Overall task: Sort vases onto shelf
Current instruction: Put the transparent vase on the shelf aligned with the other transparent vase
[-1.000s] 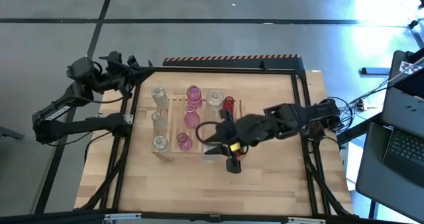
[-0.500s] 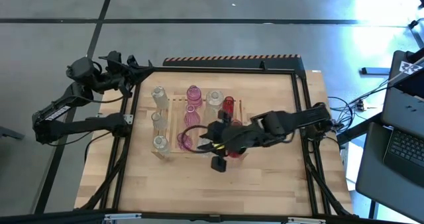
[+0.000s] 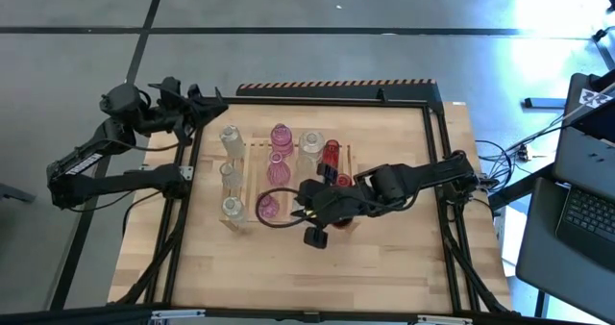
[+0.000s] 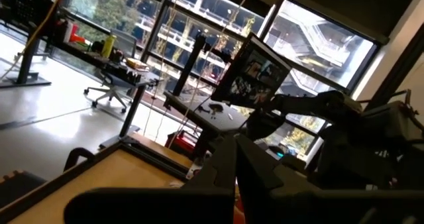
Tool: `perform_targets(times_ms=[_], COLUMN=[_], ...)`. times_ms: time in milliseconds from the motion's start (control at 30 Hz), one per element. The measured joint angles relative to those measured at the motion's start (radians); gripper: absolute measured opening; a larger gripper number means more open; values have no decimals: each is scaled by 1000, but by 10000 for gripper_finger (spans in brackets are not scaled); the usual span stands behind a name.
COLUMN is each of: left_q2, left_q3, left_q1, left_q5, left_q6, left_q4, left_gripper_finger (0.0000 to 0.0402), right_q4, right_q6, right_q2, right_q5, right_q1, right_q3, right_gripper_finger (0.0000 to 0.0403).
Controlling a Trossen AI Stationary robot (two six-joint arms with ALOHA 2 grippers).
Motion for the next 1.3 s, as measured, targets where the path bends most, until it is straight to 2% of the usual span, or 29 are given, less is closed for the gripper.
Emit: perform_targets(times_ms=[333, 1133, 1300], left_q2=[0, 0, 0], left_q3=[0, 0, 0], left_q1=[-3, -3, -3], left_q5=[2, 0, -1], left_q6=[-2, -17, -17], left_q4=[-1, -5, -6], left_gripper_finger=[0, 0, 0], right_q4=[43, 87, 97], right_q6=[-13, -37, -38], right_q2=[1, 3, 22], right_q5=[-33, -19, -48], right_q1=[-20, -80, -87], right_q3=[-128, -179, -180], right_gripper_finger=[65, 65, 65])
